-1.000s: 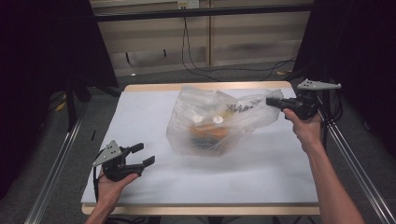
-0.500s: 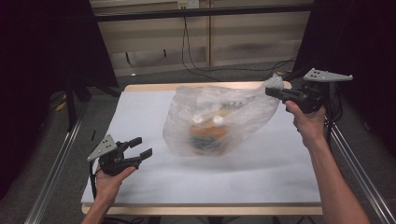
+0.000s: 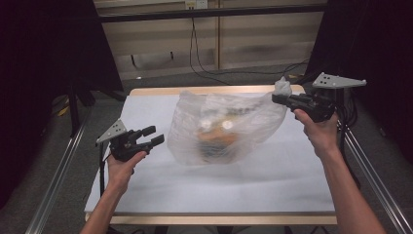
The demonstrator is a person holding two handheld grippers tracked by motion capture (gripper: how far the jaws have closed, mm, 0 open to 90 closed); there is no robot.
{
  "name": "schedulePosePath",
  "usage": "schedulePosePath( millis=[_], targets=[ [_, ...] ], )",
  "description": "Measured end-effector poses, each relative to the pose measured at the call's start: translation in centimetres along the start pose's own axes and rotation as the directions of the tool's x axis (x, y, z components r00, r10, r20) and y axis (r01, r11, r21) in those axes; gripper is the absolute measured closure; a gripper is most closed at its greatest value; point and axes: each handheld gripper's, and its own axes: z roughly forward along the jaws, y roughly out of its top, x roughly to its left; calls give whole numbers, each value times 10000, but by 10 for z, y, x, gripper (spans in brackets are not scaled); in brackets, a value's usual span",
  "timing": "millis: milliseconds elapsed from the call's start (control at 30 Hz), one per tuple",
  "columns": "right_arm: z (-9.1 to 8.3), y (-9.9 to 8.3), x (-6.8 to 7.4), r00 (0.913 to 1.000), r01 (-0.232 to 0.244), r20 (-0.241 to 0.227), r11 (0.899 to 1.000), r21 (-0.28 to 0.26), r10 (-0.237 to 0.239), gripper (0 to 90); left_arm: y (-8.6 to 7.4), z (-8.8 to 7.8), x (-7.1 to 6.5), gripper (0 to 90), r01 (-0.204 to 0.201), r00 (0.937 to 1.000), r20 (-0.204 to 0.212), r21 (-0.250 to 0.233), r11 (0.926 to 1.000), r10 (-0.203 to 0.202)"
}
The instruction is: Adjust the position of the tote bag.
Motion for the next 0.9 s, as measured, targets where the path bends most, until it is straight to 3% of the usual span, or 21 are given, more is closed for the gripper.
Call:
schedulePosePath(
  millis=[367,667,833,900],
  targets=[
    [5,-2,3,9999,86,-149,9999,147,-84,900,15,38,25,379,851,9962,181,90,9963,-853],
    [8,-4,7,9995,157,-287,9994,298,-149,900,32,59,35,301,866,9956,310,465,9952,-881],
    [13,-6,9,9991,179,-396,9991,379,-164,900,30,74,38,265,990,9917,740,839,9915,-1052],
    [15,-7,10,9989,239,-415,9986,470,-219,900,27,79,39,271,1179,9849,1154,990,9881,-1291]
  ],
)
